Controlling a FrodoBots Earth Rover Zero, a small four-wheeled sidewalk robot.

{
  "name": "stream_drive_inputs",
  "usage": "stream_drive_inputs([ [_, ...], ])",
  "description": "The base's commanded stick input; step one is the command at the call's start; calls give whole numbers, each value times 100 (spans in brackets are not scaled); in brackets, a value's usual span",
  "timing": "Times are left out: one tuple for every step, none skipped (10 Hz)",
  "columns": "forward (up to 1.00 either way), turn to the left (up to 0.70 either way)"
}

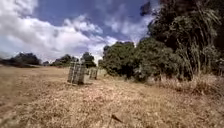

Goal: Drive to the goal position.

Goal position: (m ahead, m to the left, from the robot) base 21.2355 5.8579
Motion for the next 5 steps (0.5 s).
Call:
stream_drive_inputs([
  [70, -18],
  [70, -29],
  [70, -35],
  [70, -35],
  [70, -17],
])
